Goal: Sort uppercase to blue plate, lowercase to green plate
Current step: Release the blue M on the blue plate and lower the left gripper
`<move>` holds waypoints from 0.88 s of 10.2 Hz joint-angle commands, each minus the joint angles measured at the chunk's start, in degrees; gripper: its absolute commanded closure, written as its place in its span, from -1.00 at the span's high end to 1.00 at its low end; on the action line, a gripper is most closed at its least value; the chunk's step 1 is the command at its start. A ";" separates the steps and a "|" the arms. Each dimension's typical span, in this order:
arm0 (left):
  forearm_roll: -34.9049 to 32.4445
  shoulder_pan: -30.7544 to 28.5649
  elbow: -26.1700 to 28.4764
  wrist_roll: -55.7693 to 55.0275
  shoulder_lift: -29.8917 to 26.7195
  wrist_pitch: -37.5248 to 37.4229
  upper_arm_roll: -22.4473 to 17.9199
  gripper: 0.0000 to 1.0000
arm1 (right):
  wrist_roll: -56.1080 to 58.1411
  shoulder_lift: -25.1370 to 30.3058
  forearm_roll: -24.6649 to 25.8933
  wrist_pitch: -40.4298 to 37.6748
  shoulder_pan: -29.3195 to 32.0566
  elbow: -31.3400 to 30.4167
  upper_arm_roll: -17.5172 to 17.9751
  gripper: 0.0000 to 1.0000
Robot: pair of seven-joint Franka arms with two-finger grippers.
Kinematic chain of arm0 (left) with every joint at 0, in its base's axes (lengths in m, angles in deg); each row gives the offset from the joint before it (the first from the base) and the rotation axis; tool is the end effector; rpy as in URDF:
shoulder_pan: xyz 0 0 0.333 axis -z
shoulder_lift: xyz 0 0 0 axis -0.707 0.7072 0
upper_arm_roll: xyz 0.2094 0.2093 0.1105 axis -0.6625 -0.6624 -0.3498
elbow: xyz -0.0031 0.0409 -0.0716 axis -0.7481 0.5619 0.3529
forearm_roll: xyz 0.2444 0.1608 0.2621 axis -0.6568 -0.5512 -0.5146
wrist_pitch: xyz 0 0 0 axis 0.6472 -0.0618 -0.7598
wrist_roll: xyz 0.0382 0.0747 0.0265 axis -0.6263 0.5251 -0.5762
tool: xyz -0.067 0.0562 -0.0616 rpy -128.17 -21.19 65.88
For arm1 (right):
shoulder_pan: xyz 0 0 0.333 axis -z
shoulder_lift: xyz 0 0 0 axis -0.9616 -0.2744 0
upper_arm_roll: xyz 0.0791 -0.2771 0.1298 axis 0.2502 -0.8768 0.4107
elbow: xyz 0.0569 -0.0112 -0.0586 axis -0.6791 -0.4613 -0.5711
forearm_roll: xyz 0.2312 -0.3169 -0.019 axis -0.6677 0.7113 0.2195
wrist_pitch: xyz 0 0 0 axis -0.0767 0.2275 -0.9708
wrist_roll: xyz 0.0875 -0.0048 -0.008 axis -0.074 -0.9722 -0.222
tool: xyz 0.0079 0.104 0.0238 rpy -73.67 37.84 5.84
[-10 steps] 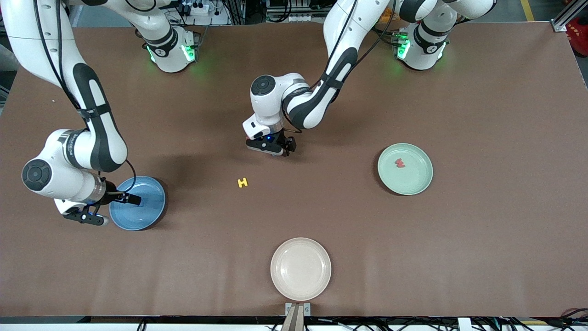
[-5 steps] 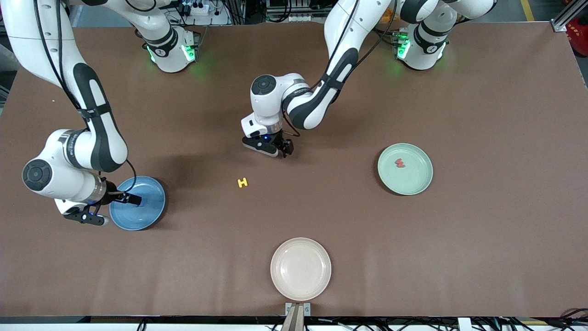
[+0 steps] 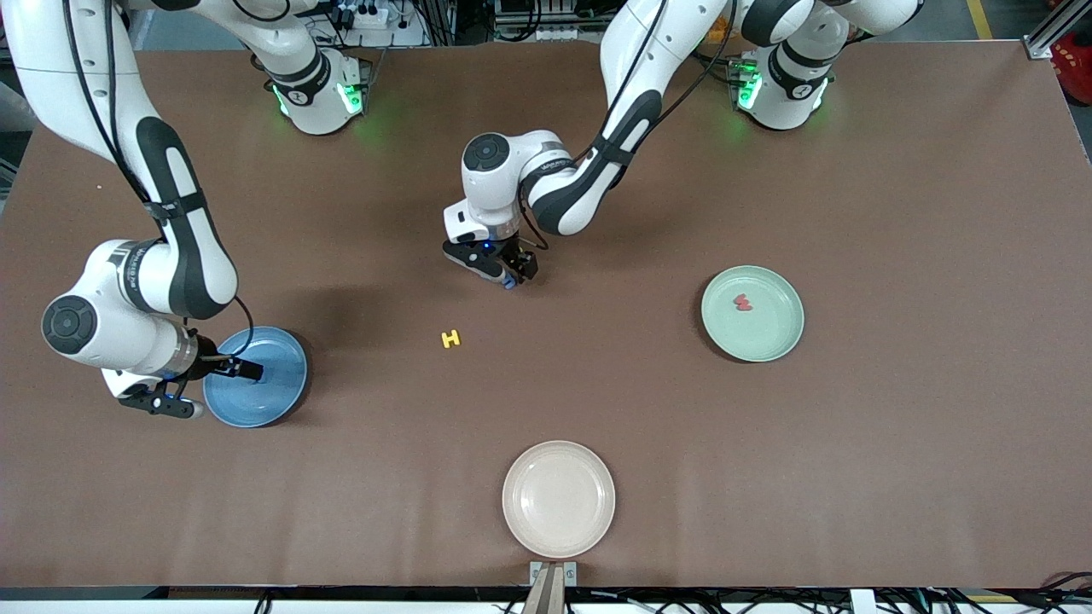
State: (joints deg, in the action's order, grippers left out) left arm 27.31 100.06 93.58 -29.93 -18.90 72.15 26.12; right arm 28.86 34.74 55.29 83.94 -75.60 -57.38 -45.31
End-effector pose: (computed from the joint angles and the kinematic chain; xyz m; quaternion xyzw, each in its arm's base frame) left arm 0.3857 -0.6212 0.1709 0.9630 -0.2630 0.0580 0.0032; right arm 0.6467 -0.0492 0.2440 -0.9941 0.1046 0.0299 0.0004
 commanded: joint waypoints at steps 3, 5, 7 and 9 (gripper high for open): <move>-0.03 -9.87 0.81 3.17 -1.14 -0.22 6.72 1.00 | 0.44 0.16 0.74 -0.25 0.47 0.07 0.56 1.00; 0.06 -9.72 0.54 3.17 -0.79 -0.49 6.73 1.00 | 0.44 0.17 0.74 -0.33 0.47 -0.02 0.56 1.00; 0.23 -9.02 0.46 2.64 -0.61 -0.49 6.73 1.00 | 0.44 0.16 0.74 -0.60 0.47 -0.02 0.56 1.00; 1.37 -8.57 0.45 2.64 -0.44 -0.49 6.73 1.00 | 0.27 0.16 0.74 -0.60 0.47 -0.02 0.56 1.00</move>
State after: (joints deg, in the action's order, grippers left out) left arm 27.56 91.15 93.73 -27.11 -18.98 72.05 32.88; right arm 28.89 34.71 55.29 83.65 -75.62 -57.37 -45.22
